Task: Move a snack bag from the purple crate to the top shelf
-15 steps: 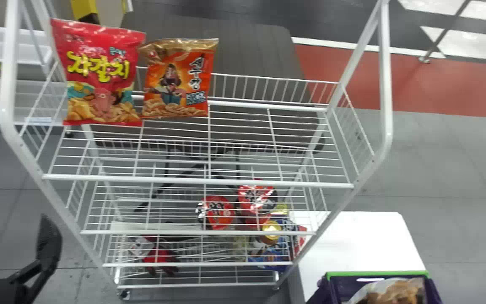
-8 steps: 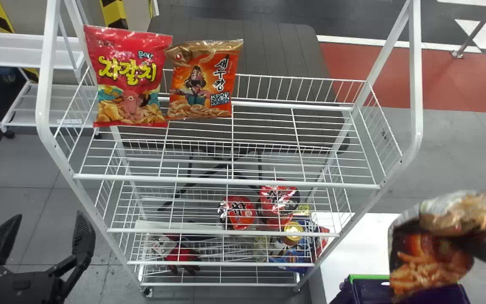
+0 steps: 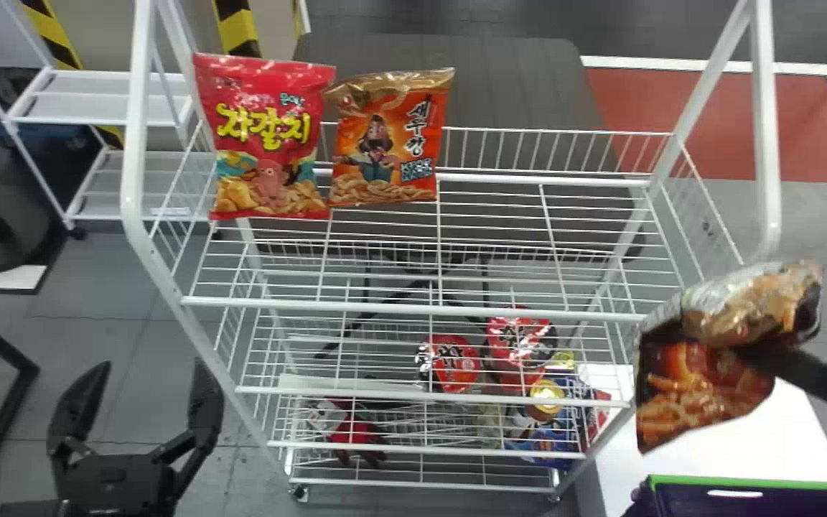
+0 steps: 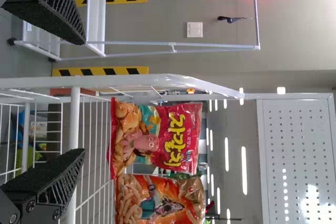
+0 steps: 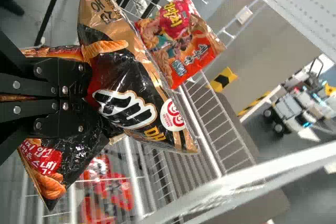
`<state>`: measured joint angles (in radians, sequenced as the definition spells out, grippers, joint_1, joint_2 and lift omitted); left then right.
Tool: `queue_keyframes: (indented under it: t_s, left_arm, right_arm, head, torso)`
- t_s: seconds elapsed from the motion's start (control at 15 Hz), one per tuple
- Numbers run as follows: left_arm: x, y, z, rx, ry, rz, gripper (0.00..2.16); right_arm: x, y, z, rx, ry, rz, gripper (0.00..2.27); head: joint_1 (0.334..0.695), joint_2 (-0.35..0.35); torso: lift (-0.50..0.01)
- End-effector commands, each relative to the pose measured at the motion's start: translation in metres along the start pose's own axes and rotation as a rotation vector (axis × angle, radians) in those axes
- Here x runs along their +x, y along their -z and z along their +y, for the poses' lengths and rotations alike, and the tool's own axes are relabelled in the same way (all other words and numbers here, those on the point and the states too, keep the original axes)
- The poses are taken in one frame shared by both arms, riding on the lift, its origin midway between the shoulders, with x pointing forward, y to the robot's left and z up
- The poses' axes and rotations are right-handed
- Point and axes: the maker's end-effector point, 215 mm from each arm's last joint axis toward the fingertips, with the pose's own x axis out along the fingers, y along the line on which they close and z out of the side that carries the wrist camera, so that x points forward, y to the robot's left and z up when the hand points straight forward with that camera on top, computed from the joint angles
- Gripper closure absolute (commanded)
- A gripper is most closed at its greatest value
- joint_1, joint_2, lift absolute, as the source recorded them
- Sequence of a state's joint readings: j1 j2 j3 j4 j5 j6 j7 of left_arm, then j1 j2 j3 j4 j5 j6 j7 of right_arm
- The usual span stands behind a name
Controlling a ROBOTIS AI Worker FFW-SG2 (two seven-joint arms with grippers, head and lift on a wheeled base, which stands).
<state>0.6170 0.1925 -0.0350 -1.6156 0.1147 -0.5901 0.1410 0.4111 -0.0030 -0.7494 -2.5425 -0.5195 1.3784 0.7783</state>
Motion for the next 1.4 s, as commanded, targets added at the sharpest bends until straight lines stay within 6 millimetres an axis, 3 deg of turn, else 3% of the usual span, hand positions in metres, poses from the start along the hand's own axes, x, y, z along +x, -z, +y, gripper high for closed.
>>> queue_keyframes:
  t_s: [0.0, 0.33, 0.47, 0.6, 0.93, 1.33]
  left_arm:
    - [-0.002, 0.001, -0.001, 0.002, 0.004, 0.002, 0.08]
    - [-0.003, 0.003, -0.004, 0.000, 0.011, 0.006, 0.08]
    - [-0.003, 0.003, -0.004, 0.001, 0.012, 0.006, 0.08]
    - [-0.004, 0.004, -0.002, 0.007, 0.013, 0.007, 0.08]
    - [-0.001, 0.007, -0.001, 0.005, 0.012, 0.011, 0.08]
    - [0.002, 0.010, 0.005, 0.010, 0.007, 0.016, 0.08]
  right_arm:
    - [0.022, -0.023, 0.020, -0.084, -0.024, -0.075, 1.96]
    - [0.064, -0.091, 0.066, -0.265, -0.001, -0.341, 1.96]
    - [0.081, -0.106, 0.082, -0.318, 0.014, -0.430, 1.93]
    - [0.100, -0.111, 0.085, -0.336, 0.026, -0.493, 1.93]
    - [0.144, -0.110, 0.067, -0.257, 0.119, -0.577, 1.93]
    - [0.191, -0.108, 0.057, -0.165, 0.081, -0.632, 1.93]
  head:
    - [0.695, 0.001]
    - [0.695, 0.037]
    - [0.695, 0.052]
    - [0.695, 0.082]
    - [0.695, 0.103]
    - [0.695, 0.128]
  torso:
    - [0.001]
    - [0.001]
    - [0.001]
    - [0.001]
    - [0.001]
    - [0.001]
